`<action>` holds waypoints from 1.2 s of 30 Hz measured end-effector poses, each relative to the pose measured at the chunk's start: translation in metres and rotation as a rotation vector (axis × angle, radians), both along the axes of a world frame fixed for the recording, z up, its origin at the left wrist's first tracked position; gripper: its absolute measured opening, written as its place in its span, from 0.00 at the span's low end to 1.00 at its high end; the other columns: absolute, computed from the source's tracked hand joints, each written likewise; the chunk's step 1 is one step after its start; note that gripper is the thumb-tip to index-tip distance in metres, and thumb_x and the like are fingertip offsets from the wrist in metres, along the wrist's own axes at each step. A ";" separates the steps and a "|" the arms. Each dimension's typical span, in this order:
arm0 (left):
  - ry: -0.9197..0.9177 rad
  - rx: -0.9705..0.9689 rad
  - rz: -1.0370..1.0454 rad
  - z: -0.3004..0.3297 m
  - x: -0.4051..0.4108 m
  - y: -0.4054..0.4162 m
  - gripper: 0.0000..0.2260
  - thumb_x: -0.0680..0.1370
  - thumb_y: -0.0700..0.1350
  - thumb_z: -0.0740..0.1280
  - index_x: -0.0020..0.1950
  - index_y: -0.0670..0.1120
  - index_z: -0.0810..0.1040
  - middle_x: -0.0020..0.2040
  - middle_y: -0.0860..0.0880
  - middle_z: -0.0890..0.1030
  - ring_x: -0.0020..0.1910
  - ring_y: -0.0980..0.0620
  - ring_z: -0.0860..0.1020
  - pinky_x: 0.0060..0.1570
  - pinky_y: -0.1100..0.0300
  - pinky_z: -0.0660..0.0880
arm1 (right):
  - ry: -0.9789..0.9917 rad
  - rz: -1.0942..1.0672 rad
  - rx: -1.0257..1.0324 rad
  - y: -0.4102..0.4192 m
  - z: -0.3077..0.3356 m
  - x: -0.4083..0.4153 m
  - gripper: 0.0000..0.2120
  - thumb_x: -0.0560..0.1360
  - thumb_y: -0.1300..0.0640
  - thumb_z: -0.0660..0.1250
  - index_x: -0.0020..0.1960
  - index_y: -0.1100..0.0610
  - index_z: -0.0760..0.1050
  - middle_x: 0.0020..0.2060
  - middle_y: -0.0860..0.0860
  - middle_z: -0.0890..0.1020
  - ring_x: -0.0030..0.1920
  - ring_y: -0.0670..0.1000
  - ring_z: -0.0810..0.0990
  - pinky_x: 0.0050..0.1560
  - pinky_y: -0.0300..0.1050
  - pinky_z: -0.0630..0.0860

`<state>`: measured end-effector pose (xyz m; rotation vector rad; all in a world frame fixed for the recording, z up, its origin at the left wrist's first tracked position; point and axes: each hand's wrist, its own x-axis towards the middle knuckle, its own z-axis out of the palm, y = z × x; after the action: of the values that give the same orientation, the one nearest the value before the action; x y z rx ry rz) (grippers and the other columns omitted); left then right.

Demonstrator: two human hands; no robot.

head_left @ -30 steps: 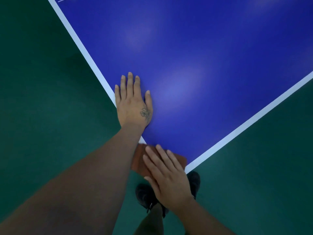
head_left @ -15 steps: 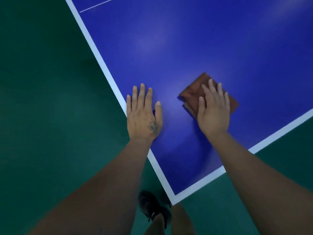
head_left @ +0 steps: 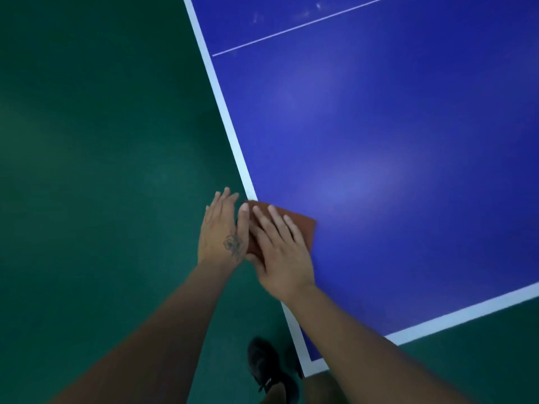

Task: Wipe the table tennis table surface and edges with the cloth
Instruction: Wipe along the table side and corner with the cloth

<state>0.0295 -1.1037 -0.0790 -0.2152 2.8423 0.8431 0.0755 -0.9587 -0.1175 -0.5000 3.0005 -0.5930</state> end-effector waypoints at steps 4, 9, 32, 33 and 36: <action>-0.070 0.030 0.058 0.012 0.005 -0.003 0.24 0.89 0.54 0.55 0.81 0.43 0.69 0.85 0.45 0.64 0.86 0.49 0.56 0.84 0.55 0.52 | 0.030 0.197 -0.108 0.002 0.008 -0.007 0.10 0.80 0.56 0.64 0.58 0.45 0.78 0.60 0.40 0.81 0.72 0.48 0.73 0.60 0.46 0.66; -0.070 0.050 -0.010 0.023 -0.010 0.007 0.24 0.89 0.54 0.58 0.82 0.44 0.69 0.85 0.47 0.63 0.86 0.51 0.56 0.85 0.54 0.55 | 0.102 -0.147 -0.406 0.062 0.028 -0.035 0.14 0.83 0.55 0.64 0.67 0.48 0.78 0.66 0.42 0.80 0.70 0.47 0.75 0.63 0.43 0.66; 0.082 0.200 -0.501 -0.023 -0.166 0.003 0.25 0.89 0.52 0.53 0.84 0.43 0.66 0.86 0.47 0.60 0.87 0.49 0.51 0.86 0.46 0.48 | 0.042 -0.704 0.158 -0.015 -0.005 -0.115 0.34 0.84 0.43 0.53 0.83 0.62 0.58 0.84 0.56 0.56 0.85 0.54 0.52 0.82 0.57 0.57; 0.067 0.242 -0.525 -0.020 -0.172 -0.007 0.24 0.89 0.50 0.56 0.83 0.43 0.67 0.86 0.47 0.62 0.87 0.50 0.54 0.86 0.47 0.50 | 0.048 -0.656 0.140 -0.036 -0.006 -0.124 0.33 0.84 0.45 0.54 0.83 0.62 0.59 0.84 0.56 0.57 0.84 0.54 0.53 0.82 0.57 0.57; 0.056 0.283 -0.596 -0.011 -0.191 -0.042 0.22 0.88 0.48 0.60 0.82 0.42 0.70 0.85 0.47 0.64 0.86 0.52 0.57 0.85 0.49 0.54 | 0.038 -0.513 0.083 -0.081 -0.006 -0.154 0.32 0.80 0.52 0.58 0.83 0.60 0.60 0.84 0.53 0.58 0.84 0.53 0.54 0.81 0.56 0.58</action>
<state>-0.1615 -1.1458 -0.0904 0.6617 2.5479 1.0854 -0.0782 -1.0401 -0.1236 0.2805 3.1735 -0.4754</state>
